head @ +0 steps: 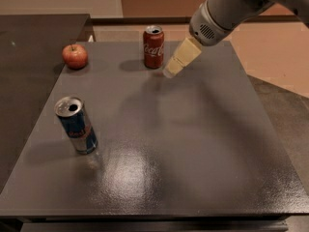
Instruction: Move coke can near redbull can
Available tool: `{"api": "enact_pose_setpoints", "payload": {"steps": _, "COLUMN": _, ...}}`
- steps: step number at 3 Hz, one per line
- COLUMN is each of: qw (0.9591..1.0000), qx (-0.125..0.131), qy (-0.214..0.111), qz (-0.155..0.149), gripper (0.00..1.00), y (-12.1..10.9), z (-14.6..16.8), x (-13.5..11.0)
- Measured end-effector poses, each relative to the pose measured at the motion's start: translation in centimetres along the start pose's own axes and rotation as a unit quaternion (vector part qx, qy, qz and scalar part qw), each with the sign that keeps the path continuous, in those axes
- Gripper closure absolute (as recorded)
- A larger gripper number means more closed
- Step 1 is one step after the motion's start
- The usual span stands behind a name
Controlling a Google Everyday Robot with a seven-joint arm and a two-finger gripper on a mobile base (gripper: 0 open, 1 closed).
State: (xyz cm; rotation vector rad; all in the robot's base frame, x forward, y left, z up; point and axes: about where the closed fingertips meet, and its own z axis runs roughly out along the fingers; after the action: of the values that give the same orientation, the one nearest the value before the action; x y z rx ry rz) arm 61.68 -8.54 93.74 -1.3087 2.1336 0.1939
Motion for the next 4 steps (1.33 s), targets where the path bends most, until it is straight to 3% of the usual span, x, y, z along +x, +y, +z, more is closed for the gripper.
{"api": "enact_pose_setpoints", "payload": {"steps": 2, "qw": 0.9973, "qx": -0.005, "qy": -0.028, "qz": 0.067, "gripper": 0.00, "y": -3.1, "z": 5.0, "x": -3.4}}
{"api": "enact_pose_setpoints", "payload": {"steps": 4, "qw": 0.9900, "qx": -0.002, "qy": -0.047, "qz": 0.133, "gripper": 0.00, "y": -5.0, "z": 8.1, "x": -5.5}}
